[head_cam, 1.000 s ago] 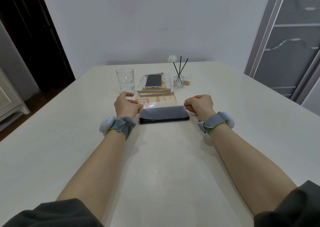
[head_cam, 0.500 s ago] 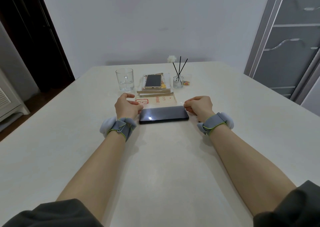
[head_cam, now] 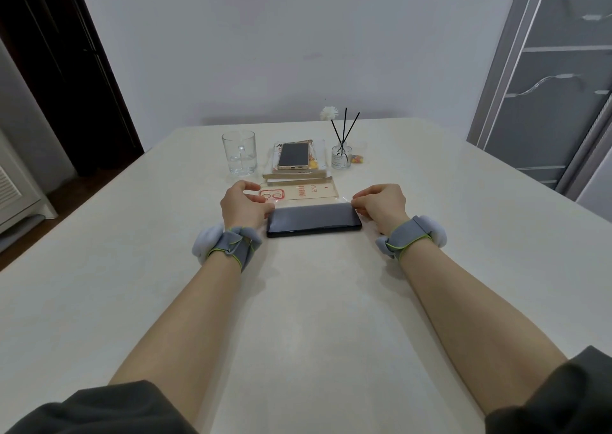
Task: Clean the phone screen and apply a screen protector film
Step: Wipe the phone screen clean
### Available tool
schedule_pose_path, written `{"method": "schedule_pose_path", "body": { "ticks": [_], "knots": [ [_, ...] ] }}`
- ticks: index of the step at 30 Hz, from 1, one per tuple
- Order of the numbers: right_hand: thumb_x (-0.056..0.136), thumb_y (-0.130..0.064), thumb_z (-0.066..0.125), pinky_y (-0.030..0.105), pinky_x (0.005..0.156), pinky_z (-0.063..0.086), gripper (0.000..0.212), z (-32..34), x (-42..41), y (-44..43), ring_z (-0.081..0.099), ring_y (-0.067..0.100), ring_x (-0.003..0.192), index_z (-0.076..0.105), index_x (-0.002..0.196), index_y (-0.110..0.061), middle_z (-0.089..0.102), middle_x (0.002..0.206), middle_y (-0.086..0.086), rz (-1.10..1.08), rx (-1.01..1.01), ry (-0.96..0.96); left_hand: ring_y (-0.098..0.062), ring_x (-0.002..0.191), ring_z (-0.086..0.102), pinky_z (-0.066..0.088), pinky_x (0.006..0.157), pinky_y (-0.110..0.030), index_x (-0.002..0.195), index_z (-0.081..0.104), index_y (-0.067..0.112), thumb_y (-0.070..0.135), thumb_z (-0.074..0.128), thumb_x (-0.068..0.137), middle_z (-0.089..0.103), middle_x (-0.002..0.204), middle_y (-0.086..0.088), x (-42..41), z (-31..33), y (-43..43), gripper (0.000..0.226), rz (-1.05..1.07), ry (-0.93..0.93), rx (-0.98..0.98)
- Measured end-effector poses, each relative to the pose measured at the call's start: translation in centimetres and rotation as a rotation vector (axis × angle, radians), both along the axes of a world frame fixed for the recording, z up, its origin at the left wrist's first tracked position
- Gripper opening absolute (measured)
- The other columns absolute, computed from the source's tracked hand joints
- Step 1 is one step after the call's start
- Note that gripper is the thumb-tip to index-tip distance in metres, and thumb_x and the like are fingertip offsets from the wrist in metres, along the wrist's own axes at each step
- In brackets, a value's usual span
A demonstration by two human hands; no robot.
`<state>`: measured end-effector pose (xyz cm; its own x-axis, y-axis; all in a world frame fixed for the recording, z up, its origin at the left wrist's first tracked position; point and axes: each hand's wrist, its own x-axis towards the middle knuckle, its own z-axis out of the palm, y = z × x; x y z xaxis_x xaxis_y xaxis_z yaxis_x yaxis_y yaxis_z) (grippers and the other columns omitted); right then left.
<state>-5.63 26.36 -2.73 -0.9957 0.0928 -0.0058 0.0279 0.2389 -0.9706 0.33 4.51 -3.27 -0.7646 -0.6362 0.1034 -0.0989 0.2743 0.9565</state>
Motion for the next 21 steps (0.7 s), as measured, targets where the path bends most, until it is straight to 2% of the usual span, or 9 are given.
{"method": "schedule_pose_path", "body": {
  "ticks": [5, 13, 21],
  "knots": [
    [0.071, 0.003, 0.072, 0.021, 0.056, 0.053, 0.009, -0.23, -0.10, -0.07, 0.055, 0.013, 0.050, 0.073, 0.076, -0.004, 0.062, 0.062, 0.007, -0.012, 0.028, 0.025, -0.028, 0.082, 0.070, 0.059, 0.080, -0.042, 0.090, 0.063, 0.018, -0.003, 0.076, 0.062, 0.070, 0.080, -0.007, -0.09, -0.05, -0.05, 0.037, 0.007, -0.006, -0.033],
    [0.070, 0.003, 0.072, 0.017, 0.050, 0.048, 0.010, -0.24, -0.01, -0.15, 0.054, 0.012, 0.050, 0.073, 0.076, -0.005, 0.061, 0.062, 0.006, -0.018, 0.046, 0.040, -0.027, 0.085, 0.070, 0.058, 0.082, -0.041, 0.087, 0.065, 0.018, -0.001, 0.076, 0.062, 0.071, 0.080, -0.005, -0.17, -0.14, -0.09, 0.033, 0.012, -0.019, -0.042],
    [0.068, 0.003, 0.074, 0.022, 0.056, 0.050, 0.010, -0.43, -0.05, -0.29, 0.054, 0.012, 0.048, 0.072, 0.071, -0.007, 0.060, 0.056, 0.002, -0.033, 0.073, 0.069, -0.022, 0.074, 0.066, 0.058, 0.082, -0.039, 0.086, 0.066, 0.019, 0.000, 0.075, 0.063, 0.069, 0.077, -0.004, -0.19, -0.13, -0.09, 0.031, 0.016, -0.019, -0.068]
  ]
}}
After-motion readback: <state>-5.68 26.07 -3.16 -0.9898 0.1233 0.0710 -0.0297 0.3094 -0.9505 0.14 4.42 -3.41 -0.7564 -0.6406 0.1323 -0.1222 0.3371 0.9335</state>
